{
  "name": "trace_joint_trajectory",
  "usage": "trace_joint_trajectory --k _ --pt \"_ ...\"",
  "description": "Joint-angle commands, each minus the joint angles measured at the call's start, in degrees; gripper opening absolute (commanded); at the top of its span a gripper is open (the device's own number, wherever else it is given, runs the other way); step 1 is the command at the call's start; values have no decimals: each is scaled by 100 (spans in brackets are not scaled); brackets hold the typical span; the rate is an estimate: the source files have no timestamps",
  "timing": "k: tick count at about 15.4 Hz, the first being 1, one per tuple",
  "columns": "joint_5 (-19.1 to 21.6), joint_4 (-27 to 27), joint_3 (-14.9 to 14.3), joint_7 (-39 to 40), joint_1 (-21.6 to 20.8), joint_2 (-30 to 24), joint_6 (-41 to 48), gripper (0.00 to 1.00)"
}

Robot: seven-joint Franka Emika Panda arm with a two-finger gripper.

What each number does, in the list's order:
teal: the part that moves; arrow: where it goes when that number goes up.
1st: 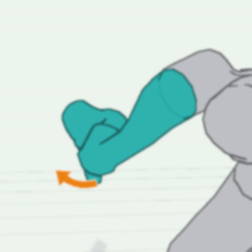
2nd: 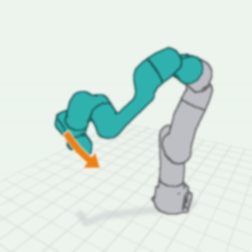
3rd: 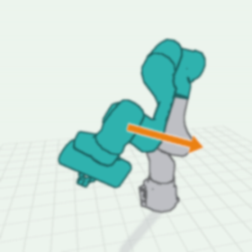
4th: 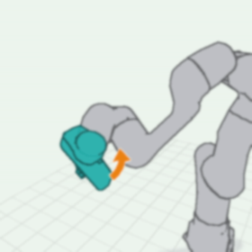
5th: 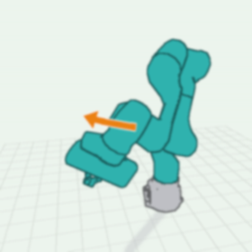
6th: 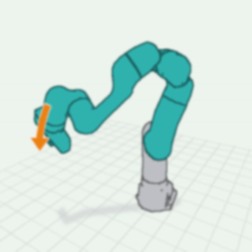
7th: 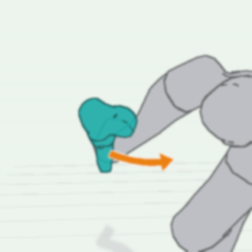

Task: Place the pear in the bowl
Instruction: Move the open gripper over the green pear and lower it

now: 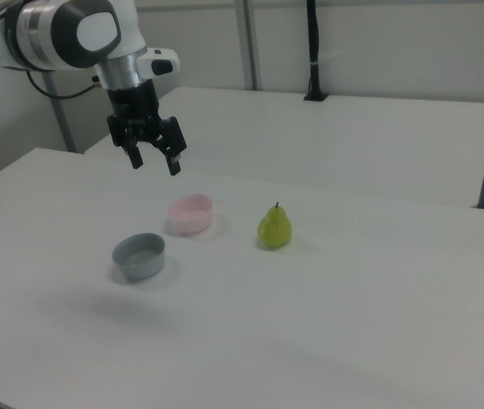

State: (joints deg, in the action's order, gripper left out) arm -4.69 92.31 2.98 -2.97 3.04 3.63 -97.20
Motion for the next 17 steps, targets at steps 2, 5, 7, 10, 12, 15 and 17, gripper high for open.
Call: trace_joint_trajectory --k 2,5,7,10,12,15,17 --pt "-41 111 1 534 249 -47 -291 100" --pt "-41 111 1 614 416 128 -553 100" --pt "-50 111 1 614 522 321 -817 100" --pt "-50 111 1 736 724 620 -1309 100" --pt "-59 111 1 842 768 883 -1652 100" --pt "-59 103 -8 842 768 1227 -2152 100" --pt "-50 94 -8 842 777 1403 -2548 100"
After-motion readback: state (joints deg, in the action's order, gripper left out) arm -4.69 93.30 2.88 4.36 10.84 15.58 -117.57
